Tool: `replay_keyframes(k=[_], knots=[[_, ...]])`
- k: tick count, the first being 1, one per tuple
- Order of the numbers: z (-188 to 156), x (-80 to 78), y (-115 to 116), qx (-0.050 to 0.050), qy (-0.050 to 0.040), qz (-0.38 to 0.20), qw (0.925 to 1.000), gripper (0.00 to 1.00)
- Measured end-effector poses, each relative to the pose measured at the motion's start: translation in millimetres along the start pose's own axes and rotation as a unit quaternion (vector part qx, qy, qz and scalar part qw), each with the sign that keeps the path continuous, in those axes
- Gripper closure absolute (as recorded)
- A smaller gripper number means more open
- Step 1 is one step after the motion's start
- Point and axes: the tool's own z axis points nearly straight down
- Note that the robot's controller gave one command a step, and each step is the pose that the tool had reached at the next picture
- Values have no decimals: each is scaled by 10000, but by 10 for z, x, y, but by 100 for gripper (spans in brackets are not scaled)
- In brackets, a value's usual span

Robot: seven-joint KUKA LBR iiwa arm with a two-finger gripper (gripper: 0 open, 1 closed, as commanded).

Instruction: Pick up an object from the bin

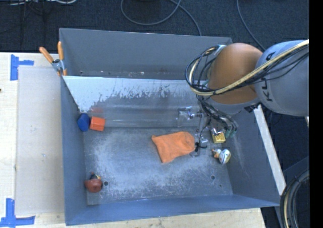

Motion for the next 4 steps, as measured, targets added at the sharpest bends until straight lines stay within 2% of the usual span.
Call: replay_keyframes(k=[1,2,4], knots=[[494,6,47,9,-46,757,9971,0],[617,-15,161,-2,-4,299,9996,100],[593,-10,164,-2,2,295,9996,100]])
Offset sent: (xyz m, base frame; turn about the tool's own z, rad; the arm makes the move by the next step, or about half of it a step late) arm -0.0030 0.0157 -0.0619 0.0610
